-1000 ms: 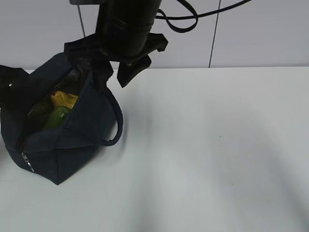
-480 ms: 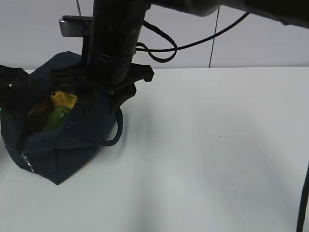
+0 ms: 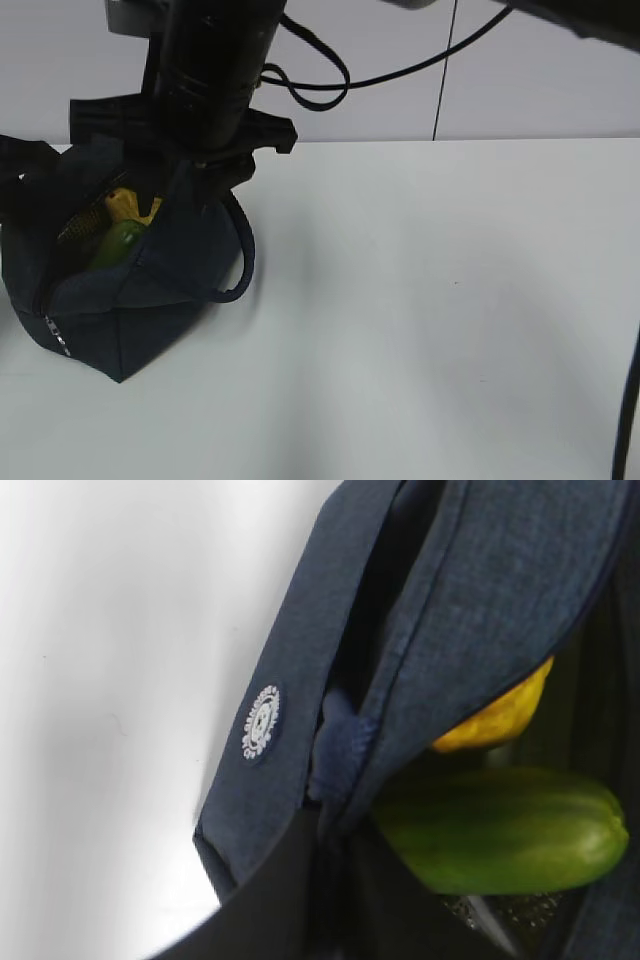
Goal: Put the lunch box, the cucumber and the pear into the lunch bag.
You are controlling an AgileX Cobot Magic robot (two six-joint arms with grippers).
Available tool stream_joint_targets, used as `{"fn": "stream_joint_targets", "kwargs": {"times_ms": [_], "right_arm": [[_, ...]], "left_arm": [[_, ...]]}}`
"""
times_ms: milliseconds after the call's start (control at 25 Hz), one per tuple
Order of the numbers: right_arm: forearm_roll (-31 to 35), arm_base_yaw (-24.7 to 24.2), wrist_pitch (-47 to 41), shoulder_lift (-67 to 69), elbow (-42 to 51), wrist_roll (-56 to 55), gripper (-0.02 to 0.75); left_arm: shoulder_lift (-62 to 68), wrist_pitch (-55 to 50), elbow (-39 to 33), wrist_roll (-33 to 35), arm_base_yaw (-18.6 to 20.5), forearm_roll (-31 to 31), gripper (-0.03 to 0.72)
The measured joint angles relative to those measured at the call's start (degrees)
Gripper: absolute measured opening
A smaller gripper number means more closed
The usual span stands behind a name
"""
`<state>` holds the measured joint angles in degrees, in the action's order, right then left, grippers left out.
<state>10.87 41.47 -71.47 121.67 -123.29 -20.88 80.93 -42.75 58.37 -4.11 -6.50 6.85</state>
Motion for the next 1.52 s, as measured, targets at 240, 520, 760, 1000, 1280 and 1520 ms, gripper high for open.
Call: {"fn": "stream_joint_targets", "kwargs": {"times_ms": [240, 520, 760, 1000, 1280, 1520], "right_arm": [[0.8, 0.0, 1.2, 3.9, -1.9, -0.4, 0.379], [1.3, 0.0, 1.5, 6.7, -4.9, -0.8, 0.379], [-1.3, 0.1, 0.7, 8.9, -5.1, -1.8, 0.379], [-3.8, 0.3, 0.4, 9.3, -5.8, -1.8, 0.179], [-8.0, 0.3, -0.2, 9.5, -7.1, 1.3, 0.011], [-12.0, 0.3, -0.5, 9.3, -7.5, 3.4, 0.011]], "left_arm": [[0.0, 0.0, 0.0, 0.0, 0.0, 0.2, 0.003], [0.0, 0.0, 0.0, 0.0, 0.0, 0.6, 0.003], [0.0, -0.1, 0.0, 0.0, 0.0, 2.2, 0.003], [0.0, -0.1, 0.0, 0.0, 0.0, 2.4, 0.003], [0.0, -0.1, 0.0, 0.0, 0.0, 2.5, 0.003], [0.0, 0.7, 0.0, 0.2, -1.1, 4.3, 0.003]]}}
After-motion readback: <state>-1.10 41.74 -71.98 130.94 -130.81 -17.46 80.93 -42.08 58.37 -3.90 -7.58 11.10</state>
